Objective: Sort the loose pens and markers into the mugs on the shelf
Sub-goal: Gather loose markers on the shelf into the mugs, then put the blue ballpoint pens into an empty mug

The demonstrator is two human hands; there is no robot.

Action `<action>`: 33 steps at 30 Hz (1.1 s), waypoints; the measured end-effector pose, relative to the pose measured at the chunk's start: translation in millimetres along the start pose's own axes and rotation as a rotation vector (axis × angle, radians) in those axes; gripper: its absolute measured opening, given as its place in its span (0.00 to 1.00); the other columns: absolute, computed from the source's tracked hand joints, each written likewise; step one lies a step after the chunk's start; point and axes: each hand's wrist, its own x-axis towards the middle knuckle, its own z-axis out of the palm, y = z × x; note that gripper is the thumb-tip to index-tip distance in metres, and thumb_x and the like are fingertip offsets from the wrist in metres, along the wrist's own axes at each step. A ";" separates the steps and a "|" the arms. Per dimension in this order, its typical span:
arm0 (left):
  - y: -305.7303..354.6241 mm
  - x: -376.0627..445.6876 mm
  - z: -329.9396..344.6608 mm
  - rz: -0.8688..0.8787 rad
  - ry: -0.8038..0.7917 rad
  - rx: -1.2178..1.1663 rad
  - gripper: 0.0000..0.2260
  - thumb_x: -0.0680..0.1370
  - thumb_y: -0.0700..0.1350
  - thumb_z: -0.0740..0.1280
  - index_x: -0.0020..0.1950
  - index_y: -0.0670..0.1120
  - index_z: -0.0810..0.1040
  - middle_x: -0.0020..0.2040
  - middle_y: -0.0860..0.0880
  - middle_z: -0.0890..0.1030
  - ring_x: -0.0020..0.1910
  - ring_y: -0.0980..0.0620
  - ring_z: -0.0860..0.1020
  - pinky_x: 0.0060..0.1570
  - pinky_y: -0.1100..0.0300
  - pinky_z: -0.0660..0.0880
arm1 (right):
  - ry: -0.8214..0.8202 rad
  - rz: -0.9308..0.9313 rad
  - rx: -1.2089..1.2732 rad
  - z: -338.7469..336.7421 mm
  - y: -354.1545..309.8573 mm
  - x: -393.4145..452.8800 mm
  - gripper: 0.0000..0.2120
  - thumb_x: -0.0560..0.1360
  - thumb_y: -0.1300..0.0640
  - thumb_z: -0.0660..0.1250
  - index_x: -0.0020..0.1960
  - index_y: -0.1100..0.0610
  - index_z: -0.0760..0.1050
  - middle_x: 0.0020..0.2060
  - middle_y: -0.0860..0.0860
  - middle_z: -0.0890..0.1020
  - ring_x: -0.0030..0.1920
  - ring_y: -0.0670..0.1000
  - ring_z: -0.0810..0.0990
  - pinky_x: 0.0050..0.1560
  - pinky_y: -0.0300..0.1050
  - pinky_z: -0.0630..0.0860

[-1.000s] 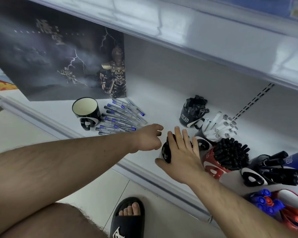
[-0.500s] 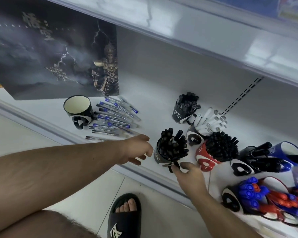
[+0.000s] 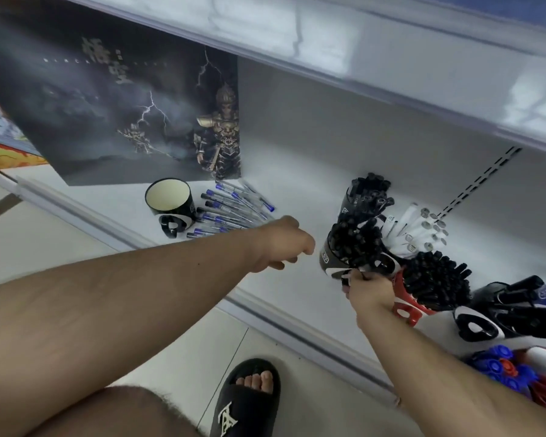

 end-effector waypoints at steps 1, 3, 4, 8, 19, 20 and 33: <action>1.7 -4.5 -4.3 0.010 0.009 -0.050 0.28 0.76 0.43 0.66 0.74 0.47 0.62 0.59 0.47 0.77 0.55 0.50 0.79 0.59 0.51 0.77 | 0.017 -0.002 0.001 3.5 1.9 9.0 0.11 0.73 0.50 0.64 0.36 0.55 0.78 0.30 0.52 0.84 0.36 0.59 0.84 0.42 0.55 0.82; 0.2 -14.2 -12.2 0.026 0.033 -0.127 0.27 0.76 0.42 0.66 0.74 0.47 0.63 0.58 0.49 0.78 0.54 0.51 0.81 0.55 0.54 0.77 | 0.029 0.015 0.039 13.2 9.6 27.5 0.09 0.70 0.50 0.65 0.38 0.54 0.79 0.35 0.54 0.85 0.40 0.61 0.84 0.47 0.58 0.82; -2.2 -19.6 -16.3 0.030 0.053 -0.142 0.26 0.76 0.42 0.66 0.73 0.48 0.64 0.57 0.49 0.78 0.53 0.51 0.81 0.54 0.54 0.78 | 0.032 0.023 0.049 17.2 12.2 32.1 0.08 0.70 0.50 0.66 0.41 0.55 0.80 0.39 0.56 0.85 0.43 0.60 0.84 0.49 0.57 0.81; -14.1 -32.2 -45.0 0.045 0.199 -0.186 0.18 0.76 0.40 0.65 0.66 0.49 0.70 0.54 0.45 0.81 0.51 0.48 0.81 0.54 0.52 0.77 | 0.013 -0.010 0.030 8.3 -3.9 -14.0 0.06 0.70 0.54 0.68 0.44 0.56 0.77 0.40 0.55 0.82 0.38 0.58 0.79 0.45 0.53 0.80; -119.3 13.6 -122.4 -0.211 1.019 -0.049 0.28 0.77 0.53 0.66 0.70 0.39 0.62 0.68 0.39 0.61 0.60 0.34 0.73 0.59 0.45 0.71 | -0.386 -0.161 0.065 49.7 -84.5 -81.7 0.09 0.72 0.65 0.63 0.35 0.59 0.76 0.33 0.54 0.79 0.30 0.52 0.80 0.37 0.48 0.73; -124.0 20.9 -123.7 -0.245 1.024 -0.103 0.28 0.77 0.55 0.65 0.70 0.39 0.62 0.68 0.39 0.61 0.61 0.35 0.72 0.60 0.45 0.71 | -0.414 -0.152 0.063 54.1 -90.2 -81.6 0.09 0.73 0.65 0.63 0.36 0.58 0.77 0.33 0.54 0.79 0.29 0.51 0.79 0.37 0.48 0.74; -159.3 64.4 -133.1 -0.169 0.919 -0.419 0.16 0.82 0.50 0.55 0.57 0.42 0.77 0.57 0.40 0.79 0.52 0.39 0.76 0.46 0.54 0.72 | -0.479 -0.148 0.018 60.3 -87.5 -64.9 0.07 0.75 0.66 0.63 0.40 0.60 0.77 0.38 0.55 0.80 0.32 0.52 0.78 0.36 0.45 0.71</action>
